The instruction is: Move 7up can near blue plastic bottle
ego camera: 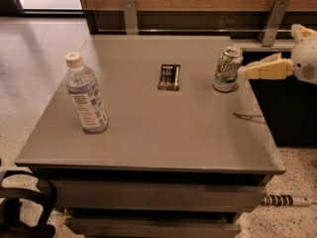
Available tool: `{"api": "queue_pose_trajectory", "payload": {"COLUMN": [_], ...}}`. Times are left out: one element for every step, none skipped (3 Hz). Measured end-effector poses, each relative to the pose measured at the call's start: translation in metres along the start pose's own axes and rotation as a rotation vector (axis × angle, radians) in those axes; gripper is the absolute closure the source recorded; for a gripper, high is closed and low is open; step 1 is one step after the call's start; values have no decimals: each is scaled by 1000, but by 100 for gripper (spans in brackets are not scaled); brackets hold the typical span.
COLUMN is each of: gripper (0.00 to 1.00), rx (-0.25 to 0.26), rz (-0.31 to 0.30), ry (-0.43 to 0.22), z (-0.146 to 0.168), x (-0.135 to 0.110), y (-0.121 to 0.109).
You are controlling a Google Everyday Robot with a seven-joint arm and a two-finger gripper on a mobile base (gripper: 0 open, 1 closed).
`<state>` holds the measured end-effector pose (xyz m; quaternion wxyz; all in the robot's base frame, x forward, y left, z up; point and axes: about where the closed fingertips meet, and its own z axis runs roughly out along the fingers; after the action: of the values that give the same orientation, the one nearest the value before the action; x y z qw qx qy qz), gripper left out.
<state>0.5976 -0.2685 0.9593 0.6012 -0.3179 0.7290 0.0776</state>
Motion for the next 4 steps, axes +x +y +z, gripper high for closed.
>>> {"api": "queue_pose_trajectory", "payload": {"gripper": [0, 0, 0, 0], "rx": [-90, -137, -168, -230], "rz": [65, 103, 153, 213], "ry": [-60, -91, -165, -235], "z": [34, 50, 61, 81], "x": [7, 16, 25, 36], "y": [3, 6, 7, 22]}}
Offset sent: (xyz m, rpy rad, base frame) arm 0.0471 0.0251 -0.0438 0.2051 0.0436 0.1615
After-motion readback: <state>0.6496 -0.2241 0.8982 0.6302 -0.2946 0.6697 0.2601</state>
